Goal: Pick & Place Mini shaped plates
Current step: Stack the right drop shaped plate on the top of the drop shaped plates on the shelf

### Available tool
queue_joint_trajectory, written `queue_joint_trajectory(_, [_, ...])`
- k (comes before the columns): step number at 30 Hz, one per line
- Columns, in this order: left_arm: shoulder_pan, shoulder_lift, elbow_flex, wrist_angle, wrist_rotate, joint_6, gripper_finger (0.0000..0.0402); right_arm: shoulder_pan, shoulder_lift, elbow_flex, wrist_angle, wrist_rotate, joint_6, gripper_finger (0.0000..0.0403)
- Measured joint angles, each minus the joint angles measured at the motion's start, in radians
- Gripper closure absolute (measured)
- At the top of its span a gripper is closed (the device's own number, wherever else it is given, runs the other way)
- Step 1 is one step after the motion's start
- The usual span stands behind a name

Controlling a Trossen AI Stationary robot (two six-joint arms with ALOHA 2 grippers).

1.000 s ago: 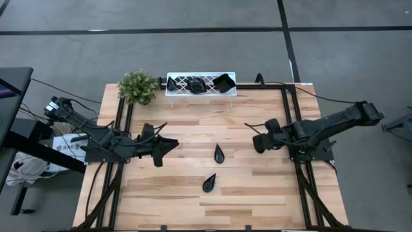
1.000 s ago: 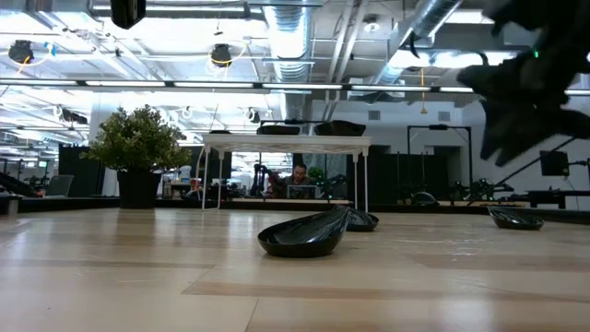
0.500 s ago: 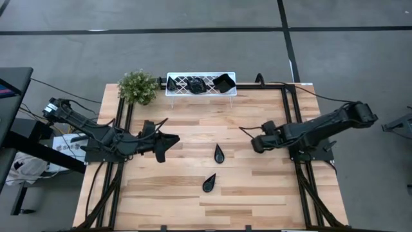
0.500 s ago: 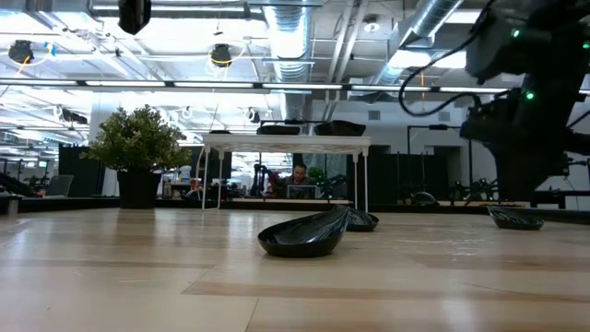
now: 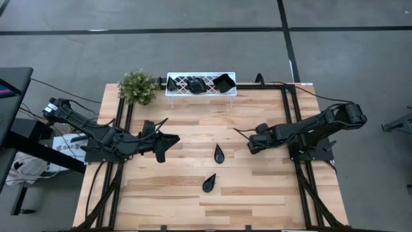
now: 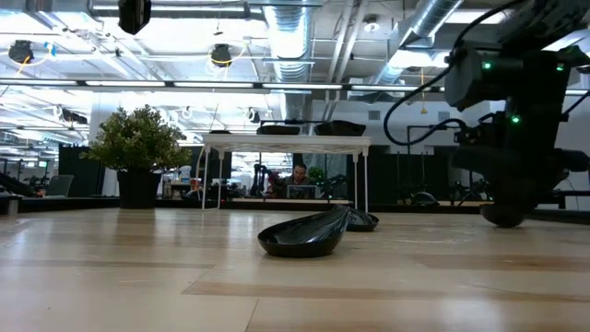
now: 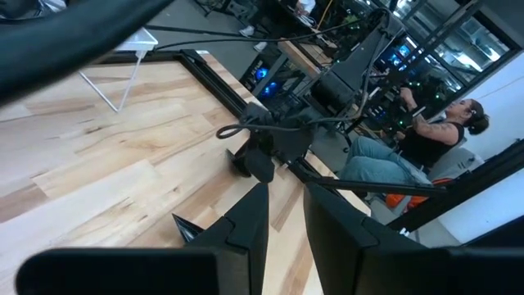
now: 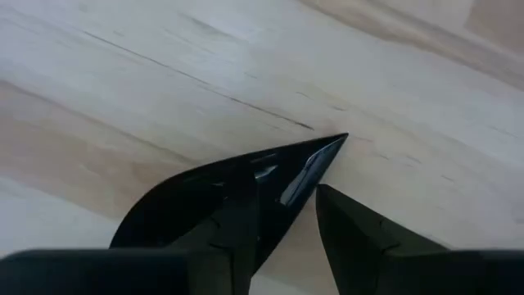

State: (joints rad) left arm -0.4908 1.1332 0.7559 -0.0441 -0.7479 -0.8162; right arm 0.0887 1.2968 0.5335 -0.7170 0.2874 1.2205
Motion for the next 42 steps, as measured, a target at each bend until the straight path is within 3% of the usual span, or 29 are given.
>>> queue_joint_trajectory(6, [0.000,0.000,0.000,0.000,0.000,0.023,0.0321,0.000,-0.007,-0.001,0.022,-0.021,0.008,0.0303])
queue_joint_trajectory(15, [0.000,0.000,0.000,0.000,0.000,0.026,0.0321,0.011,-0.010,0.000,0.039,-0.047,0.010,0.0396])
queue_joint_trajectory(28, [0.000,0.000,0.000,0.000,0.000,0.026,0.0321,0.016,-0.010,0.110,0.052,-0.048,-0.069,0.0401])
queue_joint_trajectory(42, [0.026,0.000,0.000,0.000,0.002,0.005,0.0321,0.016,-0.010,0.348,0.078,0.084,-0.248,0.0402])
